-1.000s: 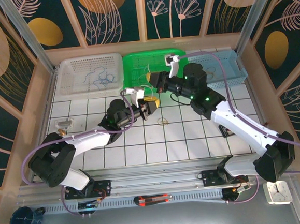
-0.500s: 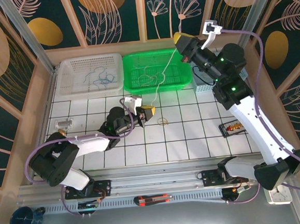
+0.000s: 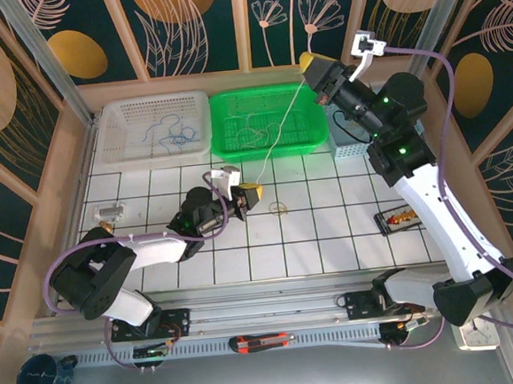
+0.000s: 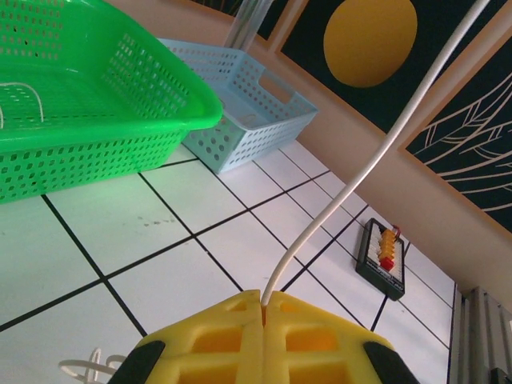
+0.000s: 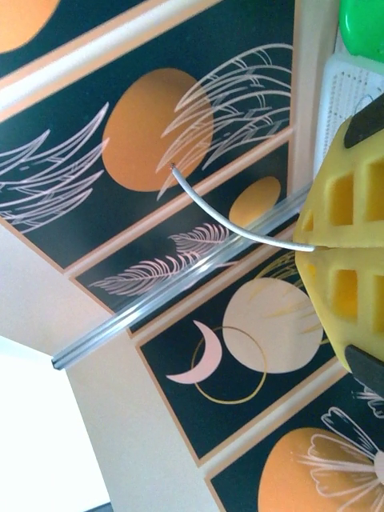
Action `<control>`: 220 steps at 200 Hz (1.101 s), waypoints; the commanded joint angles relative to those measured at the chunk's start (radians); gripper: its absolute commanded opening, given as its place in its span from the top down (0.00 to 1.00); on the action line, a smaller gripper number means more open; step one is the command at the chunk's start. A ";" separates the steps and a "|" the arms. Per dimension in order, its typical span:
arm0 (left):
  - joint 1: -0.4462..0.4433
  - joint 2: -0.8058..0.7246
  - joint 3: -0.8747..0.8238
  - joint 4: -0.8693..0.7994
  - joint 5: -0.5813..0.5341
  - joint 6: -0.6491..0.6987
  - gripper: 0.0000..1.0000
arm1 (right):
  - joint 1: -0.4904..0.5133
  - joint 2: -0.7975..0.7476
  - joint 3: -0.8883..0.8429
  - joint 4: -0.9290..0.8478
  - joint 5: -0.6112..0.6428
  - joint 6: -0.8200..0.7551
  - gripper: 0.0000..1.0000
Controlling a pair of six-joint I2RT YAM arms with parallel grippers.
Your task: Untangle the cables
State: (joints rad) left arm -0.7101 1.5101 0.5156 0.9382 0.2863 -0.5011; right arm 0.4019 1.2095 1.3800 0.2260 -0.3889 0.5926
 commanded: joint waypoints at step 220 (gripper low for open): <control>0.012 -0.113 -0.080 0.008 -0.109 -0.029 0.34 | 0.107 0.158 0.224 0.086 -0.119 -0.069 1.00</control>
State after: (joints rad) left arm -0.7086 1.4143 0.4625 0.9161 0.1921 -0.5182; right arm 0.5068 1.3777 1.5665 0.2813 -0.5133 0.5293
